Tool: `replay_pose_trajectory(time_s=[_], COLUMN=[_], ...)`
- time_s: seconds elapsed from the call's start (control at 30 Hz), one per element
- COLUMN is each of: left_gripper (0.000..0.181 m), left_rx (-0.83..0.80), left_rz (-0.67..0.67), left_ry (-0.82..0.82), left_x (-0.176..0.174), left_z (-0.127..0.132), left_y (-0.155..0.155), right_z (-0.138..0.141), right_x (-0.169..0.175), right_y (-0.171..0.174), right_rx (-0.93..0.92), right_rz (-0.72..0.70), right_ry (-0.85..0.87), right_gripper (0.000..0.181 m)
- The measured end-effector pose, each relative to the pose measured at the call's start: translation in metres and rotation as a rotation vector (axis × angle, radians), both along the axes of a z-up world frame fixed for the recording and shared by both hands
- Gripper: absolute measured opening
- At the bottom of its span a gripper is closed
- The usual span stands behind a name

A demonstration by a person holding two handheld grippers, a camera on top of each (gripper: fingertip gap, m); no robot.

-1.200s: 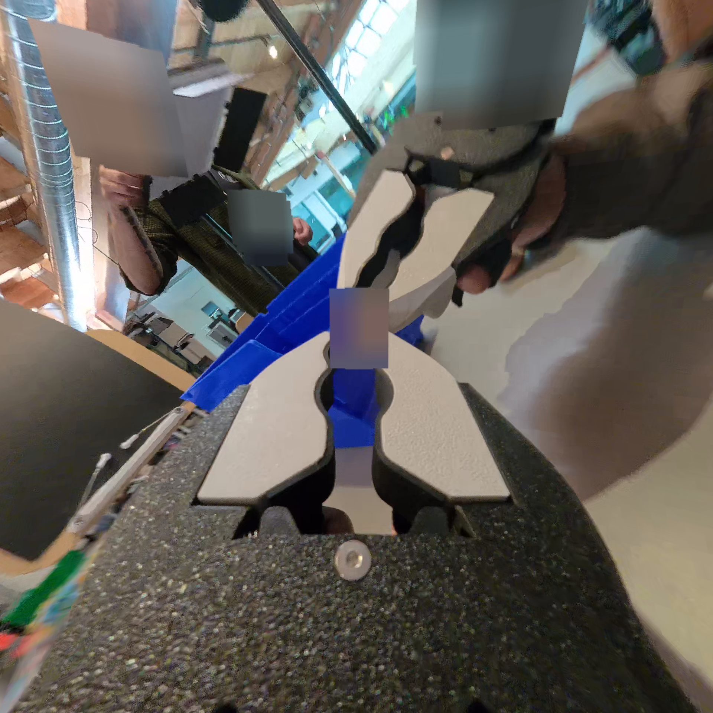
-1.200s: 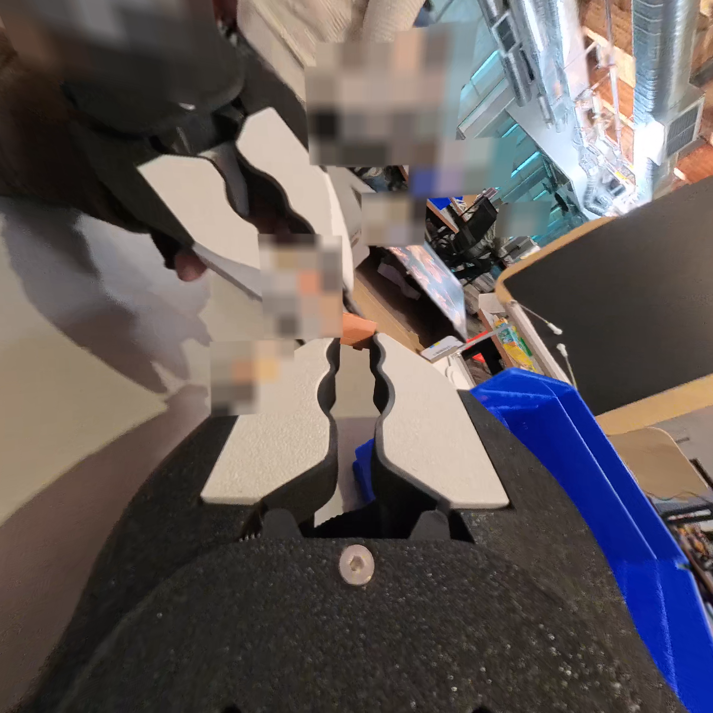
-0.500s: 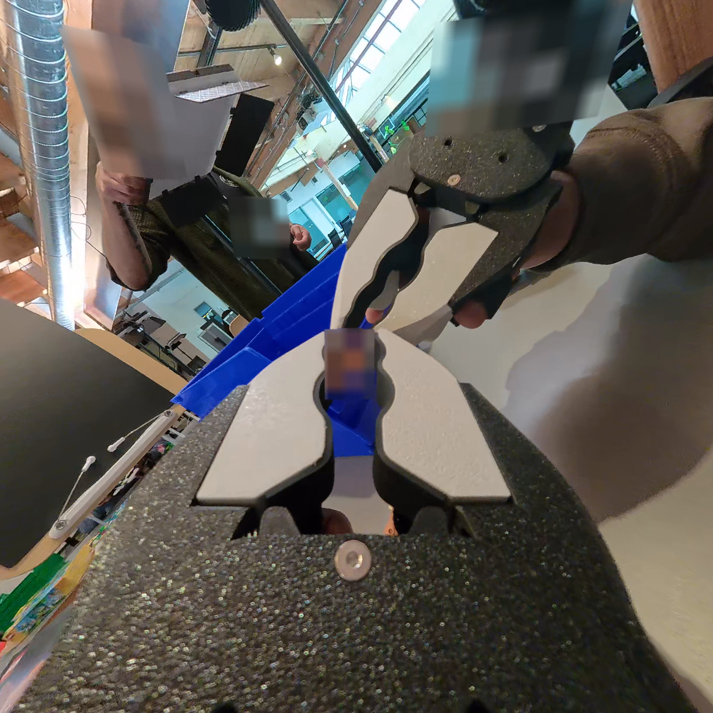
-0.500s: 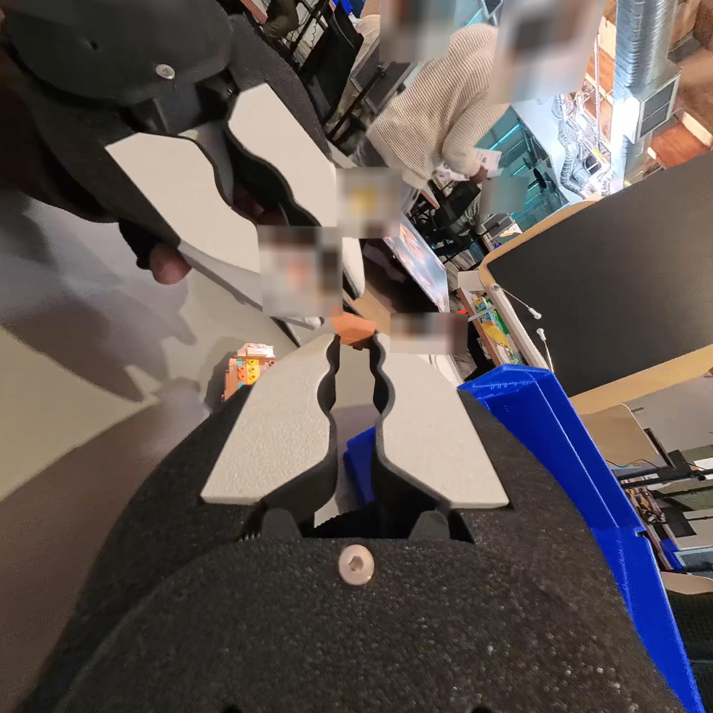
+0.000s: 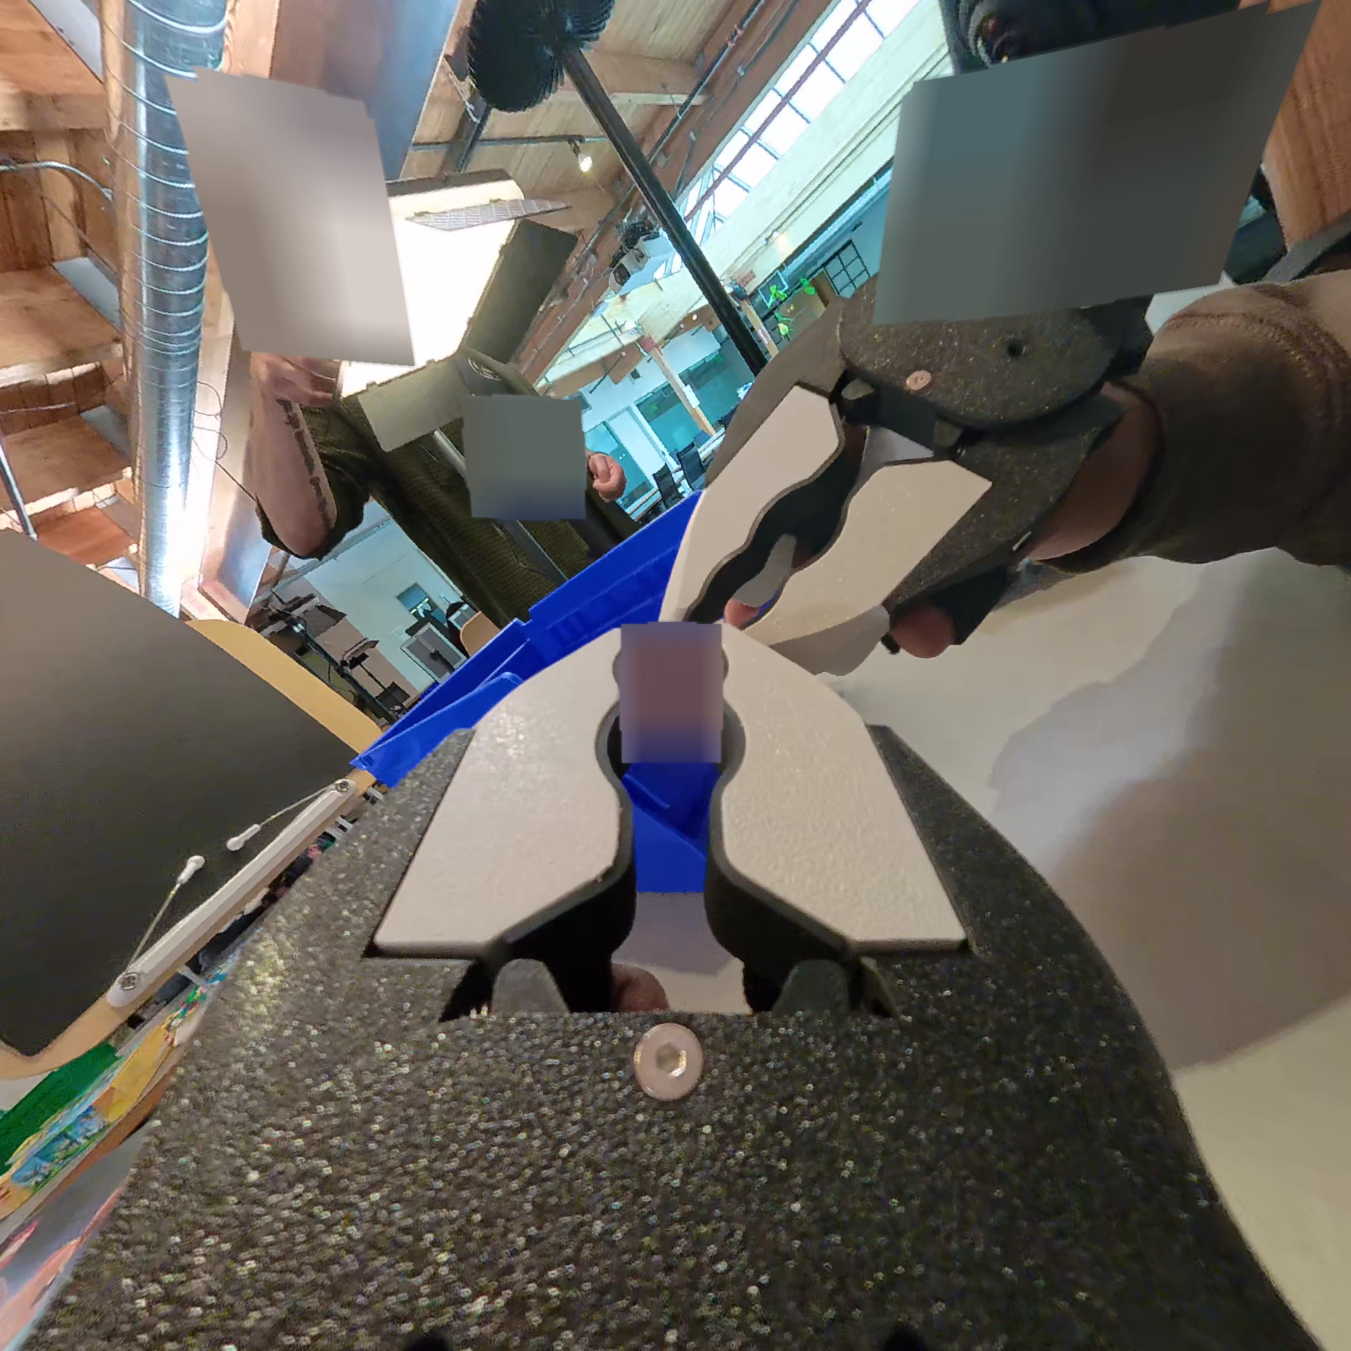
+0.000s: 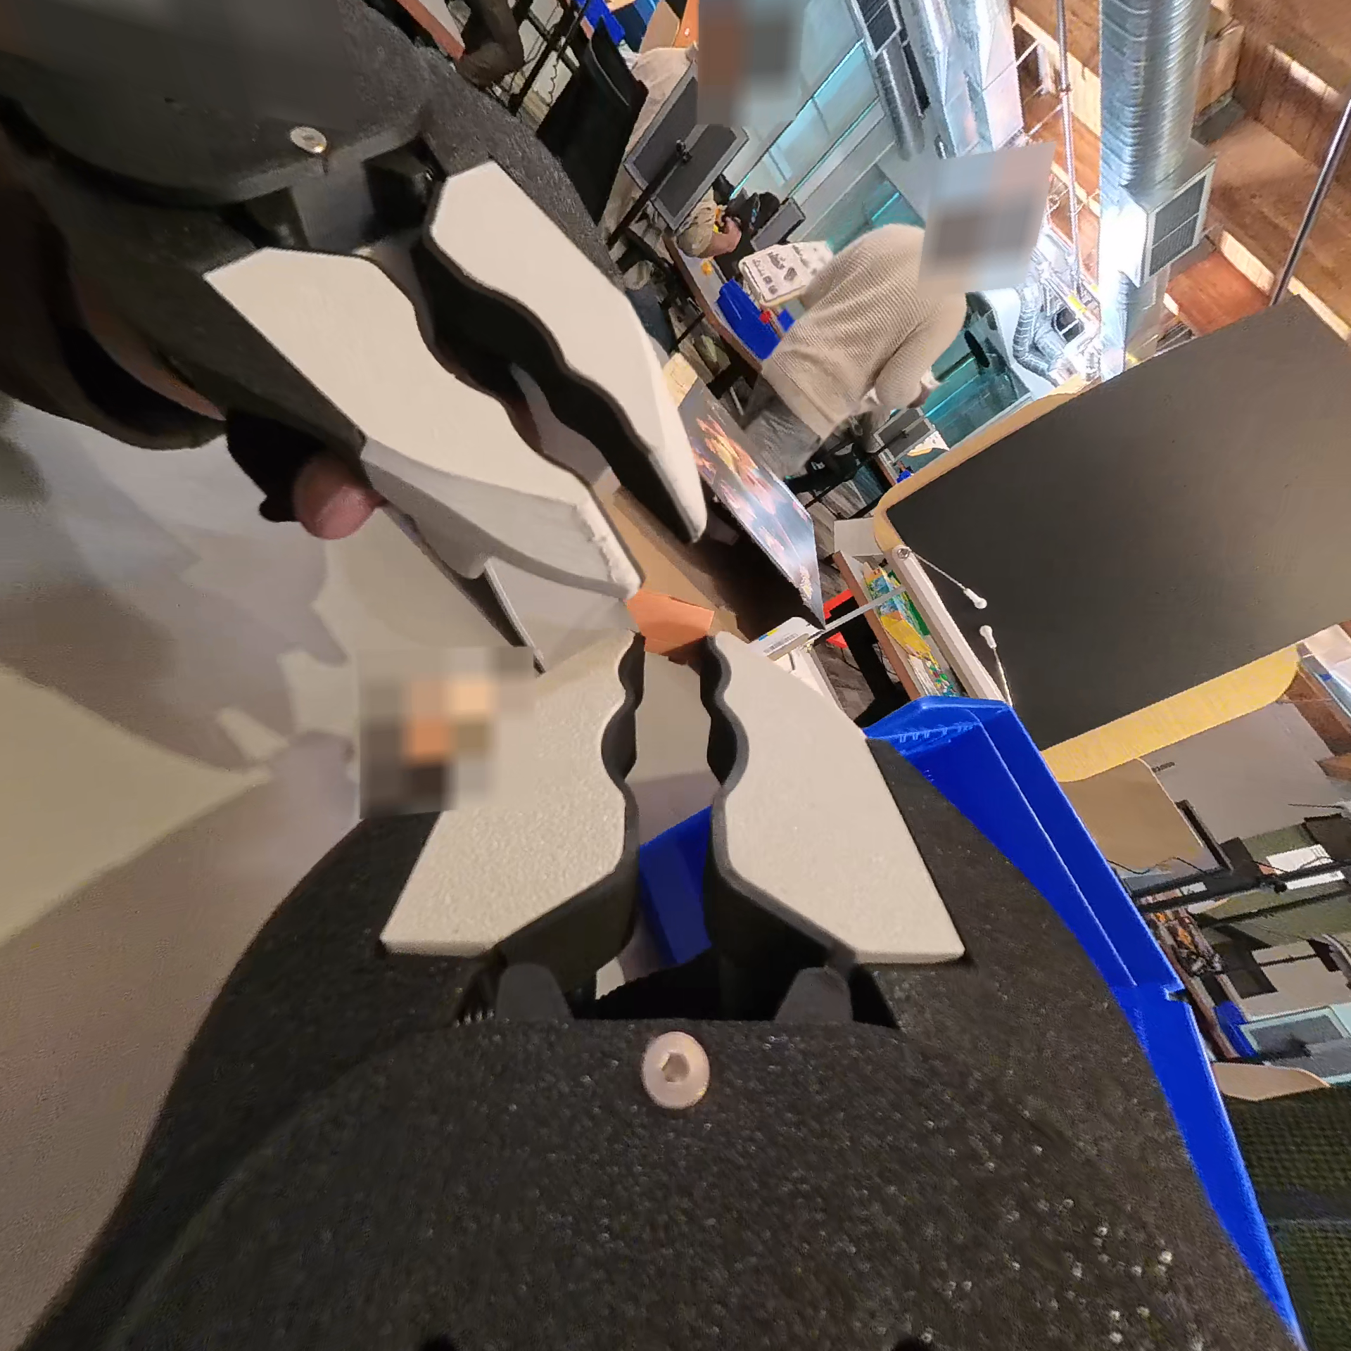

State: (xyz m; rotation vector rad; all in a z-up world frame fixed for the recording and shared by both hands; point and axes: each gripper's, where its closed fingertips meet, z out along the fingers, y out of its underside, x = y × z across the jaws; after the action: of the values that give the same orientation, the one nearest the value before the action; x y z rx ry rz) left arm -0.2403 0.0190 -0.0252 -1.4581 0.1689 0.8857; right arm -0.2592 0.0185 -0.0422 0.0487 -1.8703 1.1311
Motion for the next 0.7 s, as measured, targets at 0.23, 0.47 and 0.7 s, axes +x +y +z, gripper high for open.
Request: replay_pose_trajectory(time_s=[0.23, 0.47, 0.7], left_gripper=[0.013, 0.013, 0.011], left_rx=[-0.063, -0.118, -0.185], left_rz=[0.04, 0.038, 0.083], left_ry=[0.118, 0.225, 0.292], left_x=[0.003, 0.008, 0.004], left_z=[-0.003, -0.004, -0.011], left_y=[0.001, -0.003, 0.0], right_z=[0.002, 0.007, 0.008], right_x=[0.003, 0.009, 0.015], right_y=[-0.001, 0.0, -0.002], right_rx=[-0.011, -0.07, -0.064], right_rz=[0.012, 0.055, 0.088], right_ry=[-0.018, -0.088, -0.111], right_gripper=[0.015, 0.015, 0.015])
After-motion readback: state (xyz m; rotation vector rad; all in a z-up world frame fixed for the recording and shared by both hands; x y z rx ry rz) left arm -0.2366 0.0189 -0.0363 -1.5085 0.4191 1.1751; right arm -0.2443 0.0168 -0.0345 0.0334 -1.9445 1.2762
